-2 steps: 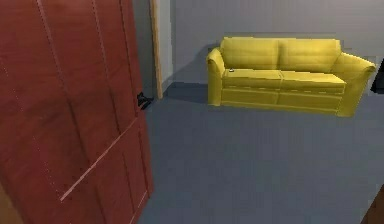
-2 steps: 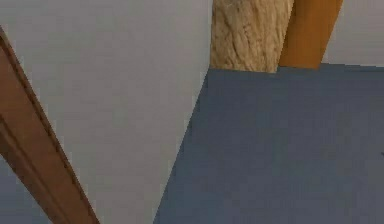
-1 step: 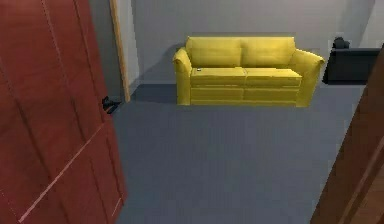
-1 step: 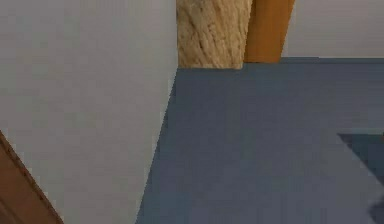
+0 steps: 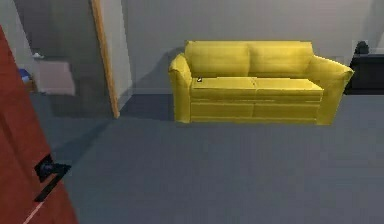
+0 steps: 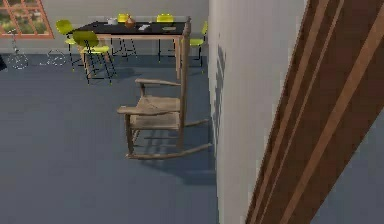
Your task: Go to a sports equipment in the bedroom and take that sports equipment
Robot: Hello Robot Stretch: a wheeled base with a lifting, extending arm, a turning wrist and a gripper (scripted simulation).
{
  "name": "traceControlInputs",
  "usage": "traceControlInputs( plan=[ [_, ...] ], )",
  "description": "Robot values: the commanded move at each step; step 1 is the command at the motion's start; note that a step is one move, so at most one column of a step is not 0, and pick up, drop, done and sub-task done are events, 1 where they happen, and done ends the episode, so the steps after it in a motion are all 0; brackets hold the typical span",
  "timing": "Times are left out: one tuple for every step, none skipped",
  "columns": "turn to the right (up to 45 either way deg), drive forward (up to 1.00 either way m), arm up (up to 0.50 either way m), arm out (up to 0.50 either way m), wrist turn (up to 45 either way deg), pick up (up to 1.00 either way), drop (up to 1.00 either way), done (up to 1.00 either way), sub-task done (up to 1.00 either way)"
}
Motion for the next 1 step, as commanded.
traceControlInputs(
  plan=[
    [-12.0,0.0,0.0,0.0,0.0,0.0,0.0,0.0,0.0]
  ],
)
